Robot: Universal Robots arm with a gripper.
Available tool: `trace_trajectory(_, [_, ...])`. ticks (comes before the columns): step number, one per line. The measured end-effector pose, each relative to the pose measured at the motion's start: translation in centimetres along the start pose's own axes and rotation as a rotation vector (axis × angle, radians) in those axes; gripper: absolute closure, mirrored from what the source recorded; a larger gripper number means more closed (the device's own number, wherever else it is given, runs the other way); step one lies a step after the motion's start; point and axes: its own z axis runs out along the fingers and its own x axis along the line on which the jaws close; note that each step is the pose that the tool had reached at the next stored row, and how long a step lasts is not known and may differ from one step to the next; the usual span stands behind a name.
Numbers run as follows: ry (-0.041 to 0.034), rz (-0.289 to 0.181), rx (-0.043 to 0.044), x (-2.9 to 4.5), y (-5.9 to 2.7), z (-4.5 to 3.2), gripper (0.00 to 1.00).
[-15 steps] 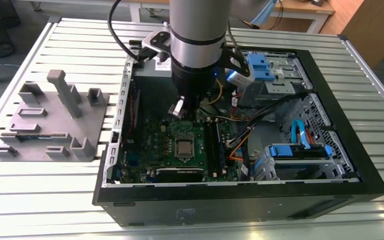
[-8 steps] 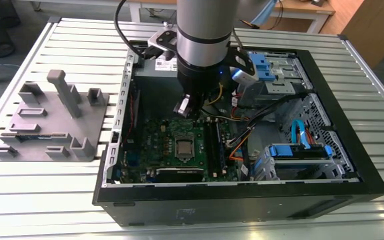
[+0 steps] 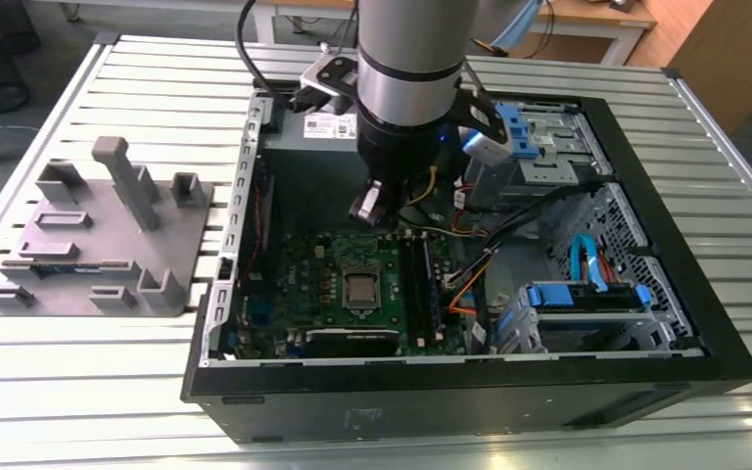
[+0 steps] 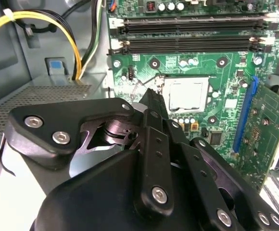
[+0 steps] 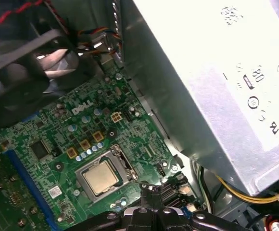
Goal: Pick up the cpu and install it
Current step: 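Install the first cpu locking lever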
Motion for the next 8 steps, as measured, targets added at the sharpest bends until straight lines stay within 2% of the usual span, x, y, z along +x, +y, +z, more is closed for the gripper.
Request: trace_trajectory(8, [-0.0001, 0.0, 0.0, -1.08, 0.24, 0.26, 0.89])
